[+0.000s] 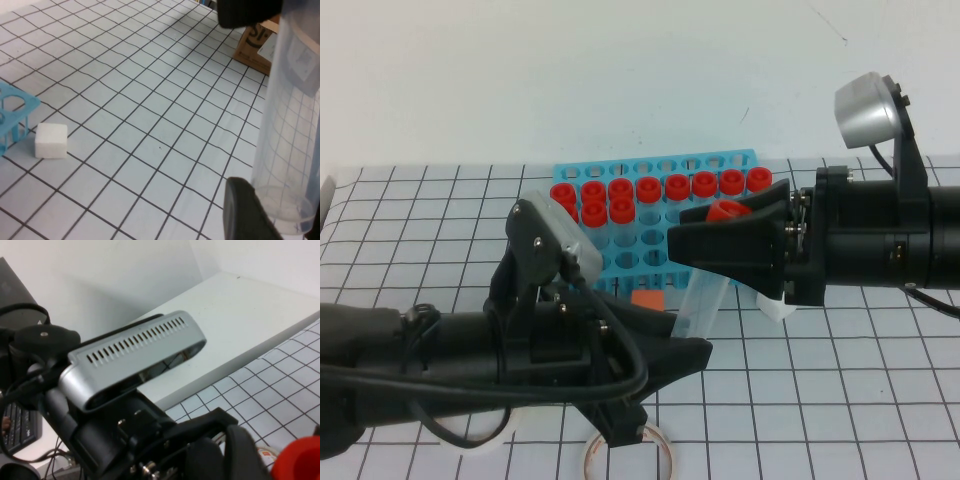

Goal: Place the test tubes

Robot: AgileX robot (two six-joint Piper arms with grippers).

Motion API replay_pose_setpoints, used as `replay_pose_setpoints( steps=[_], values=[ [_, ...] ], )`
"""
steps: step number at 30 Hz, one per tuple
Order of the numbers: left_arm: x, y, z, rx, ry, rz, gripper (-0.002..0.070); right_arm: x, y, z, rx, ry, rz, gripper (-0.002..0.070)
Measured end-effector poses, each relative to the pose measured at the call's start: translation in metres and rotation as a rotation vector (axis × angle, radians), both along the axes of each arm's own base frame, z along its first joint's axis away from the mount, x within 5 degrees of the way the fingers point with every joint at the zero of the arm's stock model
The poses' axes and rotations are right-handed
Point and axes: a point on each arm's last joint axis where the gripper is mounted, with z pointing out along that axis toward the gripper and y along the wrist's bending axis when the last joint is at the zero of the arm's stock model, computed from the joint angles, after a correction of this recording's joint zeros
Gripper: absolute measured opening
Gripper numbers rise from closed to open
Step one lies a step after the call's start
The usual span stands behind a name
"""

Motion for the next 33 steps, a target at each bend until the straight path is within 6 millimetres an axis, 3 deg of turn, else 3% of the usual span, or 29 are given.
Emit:
replay_pose_setpoints(
  steps=[14,16,20,23,25,28,30,33],
  values=[
    [0.0,0.0,0.0,0.054,-0.159,-0.048,0.0226,-0.001,0.0,0.001,-0.001,-0.021,0.011,0.0261],
    [-0.001,-0.001,0.001,0.051,-0.173,-0.064,0.0286,0.0,0.0,0.001,-0.002,-0.03,0.013,0.026],
    [0.001,0.0,0.0,0.067,-0.184,-0.053,0.0475,0.003,-0.001,0.0,-0.025,-0.051,-0.024,0.026],
    [0.006,0.007,0.001,0.079,-0.189,-0.007,0.0536,0.009,-0.008,0.004,-0.051,-0.085,-0.099,0.026],
    [0.011,0.023,0.007,0.07,-0.186,0.068,0.055,0.013,-0.024,0.014,-0.077,-0.156,-0.192,0.026],
    [0.013,0.047,0.016,0.073,-0.164,0.167,0.0524,0.012,-0.042,0.031,-0.109,-0.246,-0.315,0.026],
    [0.01,0.067,0.024,0.096,-0.156,0.242,0.0448,0.006,-0.053,0.044,-0.147,-0.311,-0.397,0.026],
    [0.0,0.096,0.032,0.185,-0.156,0.341,0.0225,-0.003,-0.062,0.057,-0.195,-0.398,-0.451,0.026]
  ],
)
